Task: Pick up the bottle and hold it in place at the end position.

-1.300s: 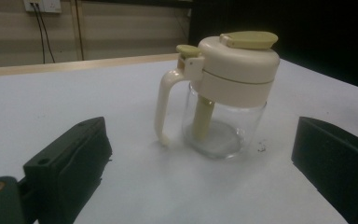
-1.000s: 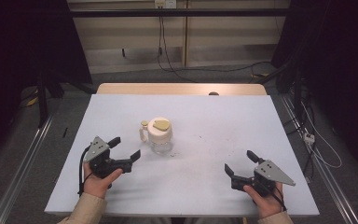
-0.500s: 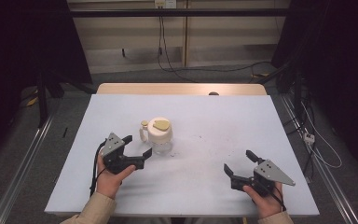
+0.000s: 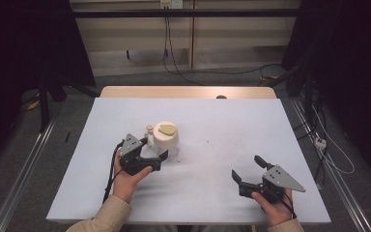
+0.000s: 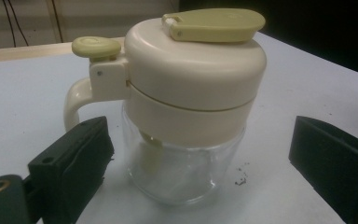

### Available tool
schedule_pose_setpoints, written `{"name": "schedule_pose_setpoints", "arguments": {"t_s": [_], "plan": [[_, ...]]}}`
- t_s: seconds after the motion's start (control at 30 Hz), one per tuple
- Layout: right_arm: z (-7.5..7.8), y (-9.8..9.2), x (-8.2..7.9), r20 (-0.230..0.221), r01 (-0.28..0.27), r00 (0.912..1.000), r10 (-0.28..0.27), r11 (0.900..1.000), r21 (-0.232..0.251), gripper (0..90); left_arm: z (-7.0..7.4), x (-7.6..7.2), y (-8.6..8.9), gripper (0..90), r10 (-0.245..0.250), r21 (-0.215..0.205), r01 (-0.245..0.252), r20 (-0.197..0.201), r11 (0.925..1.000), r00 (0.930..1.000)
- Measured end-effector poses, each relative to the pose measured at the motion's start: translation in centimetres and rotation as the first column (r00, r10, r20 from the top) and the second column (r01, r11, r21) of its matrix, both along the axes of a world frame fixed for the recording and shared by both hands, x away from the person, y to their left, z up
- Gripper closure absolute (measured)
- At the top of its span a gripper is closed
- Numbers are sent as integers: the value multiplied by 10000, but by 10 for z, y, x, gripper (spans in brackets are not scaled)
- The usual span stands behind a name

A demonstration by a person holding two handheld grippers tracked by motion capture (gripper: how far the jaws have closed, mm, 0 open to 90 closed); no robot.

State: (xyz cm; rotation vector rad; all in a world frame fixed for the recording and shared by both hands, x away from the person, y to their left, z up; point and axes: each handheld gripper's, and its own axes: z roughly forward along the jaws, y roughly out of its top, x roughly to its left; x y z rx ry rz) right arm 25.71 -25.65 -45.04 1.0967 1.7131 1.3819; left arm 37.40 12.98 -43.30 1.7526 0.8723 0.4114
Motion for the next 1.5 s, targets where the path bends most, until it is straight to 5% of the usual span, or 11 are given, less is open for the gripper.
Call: {"name": "schedule_pose_setpoints", "arguments": {"t_s": [0.7,1.5], "plan": [[0,0,0,-3,-35,10000,35,10000,8,60,-9,17,-25,44,563,397,-560,-69,9976,9984],[0,0,0,-7,-84,10000,84,9999,74,57,-17,32,-45,36,1283,291,-1288,167,9912,9916]]}}
